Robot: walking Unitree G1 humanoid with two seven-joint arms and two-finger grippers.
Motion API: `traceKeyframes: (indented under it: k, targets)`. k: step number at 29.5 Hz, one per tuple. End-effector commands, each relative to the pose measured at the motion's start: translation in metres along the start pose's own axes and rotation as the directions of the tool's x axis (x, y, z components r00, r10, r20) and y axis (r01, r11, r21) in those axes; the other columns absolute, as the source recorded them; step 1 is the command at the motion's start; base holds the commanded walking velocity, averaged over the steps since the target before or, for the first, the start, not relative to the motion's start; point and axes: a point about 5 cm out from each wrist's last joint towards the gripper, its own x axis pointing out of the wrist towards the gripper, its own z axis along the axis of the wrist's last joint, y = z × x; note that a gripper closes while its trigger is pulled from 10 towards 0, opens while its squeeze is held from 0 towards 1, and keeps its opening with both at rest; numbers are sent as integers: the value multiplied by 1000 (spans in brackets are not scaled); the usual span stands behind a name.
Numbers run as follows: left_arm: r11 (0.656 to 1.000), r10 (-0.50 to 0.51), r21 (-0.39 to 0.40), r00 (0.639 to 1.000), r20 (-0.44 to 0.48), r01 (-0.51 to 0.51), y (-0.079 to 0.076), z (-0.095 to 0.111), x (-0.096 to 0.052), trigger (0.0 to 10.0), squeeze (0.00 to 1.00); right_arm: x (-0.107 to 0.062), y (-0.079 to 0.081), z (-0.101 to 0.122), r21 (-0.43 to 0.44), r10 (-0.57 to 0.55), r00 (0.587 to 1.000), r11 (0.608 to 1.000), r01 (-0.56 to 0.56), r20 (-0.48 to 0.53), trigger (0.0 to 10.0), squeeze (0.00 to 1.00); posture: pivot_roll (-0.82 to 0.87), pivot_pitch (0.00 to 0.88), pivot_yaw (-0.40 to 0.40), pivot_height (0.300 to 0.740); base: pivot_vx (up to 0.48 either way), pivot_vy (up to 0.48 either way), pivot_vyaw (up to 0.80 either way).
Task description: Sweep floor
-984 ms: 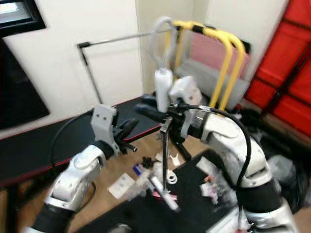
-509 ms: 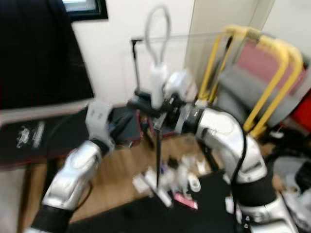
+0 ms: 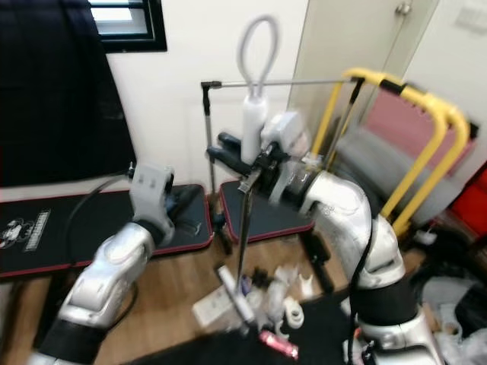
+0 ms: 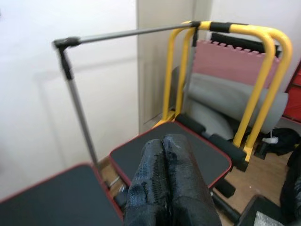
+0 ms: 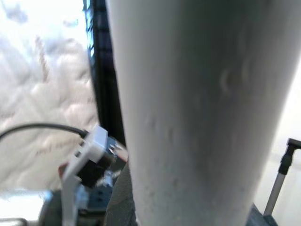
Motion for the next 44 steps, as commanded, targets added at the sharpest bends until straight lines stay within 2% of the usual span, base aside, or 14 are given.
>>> traceKeyframes:
  k: [1, 9, 14, 17, 22, 29, 35, 39, 44]
  targets:
    - [999, -40, 6, 999, 0, 40, -10, -1, 3, 10000, 0, -2, -4, 7, -32, -34, 999, 999, 35, 32, 10000, 0, -115, 35, -133, 740, 292, 0, 0]
    - [999, -44, 5, 999, -5, 44, -11, -3, 3, 10000, 0, 7, -6, 6, -13, -91, 993, 996, 92, 70, 10000, 0, -118, 38, -130, 740, 292, 0, 0]
    - [999, -46, 6, 999, -6, 46, -12, -3, 3, 10000, 0, 29, 2, 0, 12, -118, 988, 993, 118, 97, 10000, 0, -107, 43, -135, 740, 277, 0, 0]
    - [999, -42, 6, 999, -6, 42, -12, -3, 3, 10000, 0, 34, 4, -3, 48, -95, 992, 995, 91, 87, 10000, 0, -104, 48, -139, 740, 268, 0, 0]
    - [999, -39, 5, 999, -8, 39, -12, -3, 2, 10000, 0, 35, 4, -3, 56, -85, 993, 995, 81, 82, 10000, 0, -105, 51, -141, 740, 267, 0, 640]
    - [999, -39, 2, 999, -10, 39, -13, -4, 1, 10000, 0, 36, -3, -4, 72, -152, 985, 987, 146, 84, 10000, 0, -107, 59, -144, 740, 254, 0, 800]
    - [1000, -29, -7, 999, -30, 29, -14, -7, -1, 10000, 0, 39, 1, -17, 95, -171, 984, 982, 166, 48, 10000, 0, -97, 63, -151, 740, 0, 0, 448]
    - [999, -36, 0, 999, -35, 36, -16, -7, -3, 10000, 0, 37, -9, -25, 79, -267, 963, 961, 264, 26, 10000, 0, -91, 69, -155, 740, 0, 0, 0]
    - [998, -50, 45, 998, -31, 52, -20, -3, -11, 10000, 0, 35, -25, -29, 91, -397, 917, 915, 392, 39, 10000, 0, -67, 113, -162, 740, 0, 0, 0]
